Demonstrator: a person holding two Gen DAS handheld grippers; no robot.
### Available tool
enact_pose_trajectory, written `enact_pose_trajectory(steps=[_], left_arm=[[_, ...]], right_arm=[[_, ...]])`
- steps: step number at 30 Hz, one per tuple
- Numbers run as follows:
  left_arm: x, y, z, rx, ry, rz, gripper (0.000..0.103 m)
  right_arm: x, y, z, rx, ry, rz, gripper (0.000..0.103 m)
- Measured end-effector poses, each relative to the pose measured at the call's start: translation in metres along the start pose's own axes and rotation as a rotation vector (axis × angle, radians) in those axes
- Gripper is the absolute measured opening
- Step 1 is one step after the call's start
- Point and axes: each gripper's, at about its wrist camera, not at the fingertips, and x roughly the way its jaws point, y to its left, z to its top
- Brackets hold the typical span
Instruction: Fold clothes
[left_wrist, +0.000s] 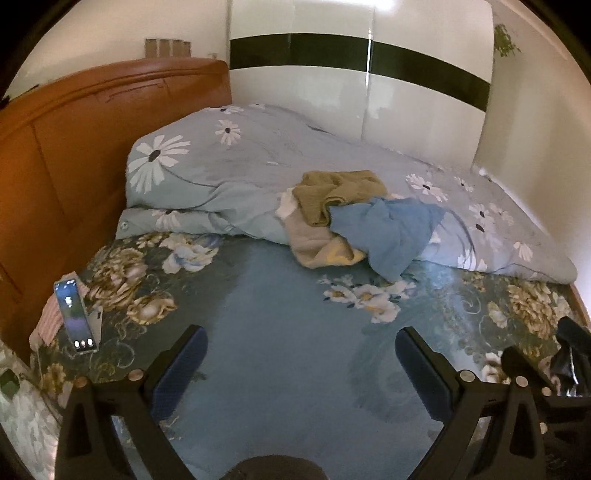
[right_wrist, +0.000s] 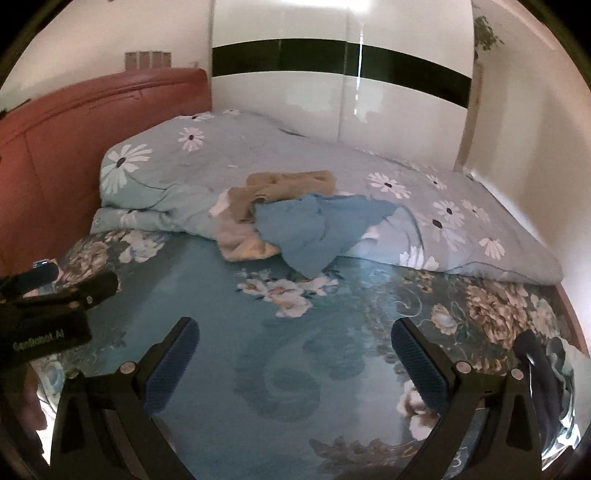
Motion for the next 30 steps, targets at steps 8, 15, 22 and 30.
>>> enact_pose_trajectory(steps=[8, 15, 22, 30], left_arm=[[0.04, -0.035, 0.015, 0.064, 0.054, -0.008, 0.103], [0.076, -0.048, 0.026, 0.082, 0.088, -0.011, 0.103], [0.115, -0.028, 0.038, 0.023, 0.098, -0.017, 0.103], [0.171, 0.019, 0.045, -0.151, 0.111, -0.007, 0.103]], right_arm=[[0.032, -0.033, 0.006, 0.058, 0.045, 0.002, 0.103], [0.069, -0.048, 0.02, 0.066, 0.07, 0.015, 0.103], [0.141, -0.052, 0.053, 0.064, 0.108, 0.104, 0.103], [0.279, -0.03, 0.101, 0.006, 0.212, 0.145, 0.103]])
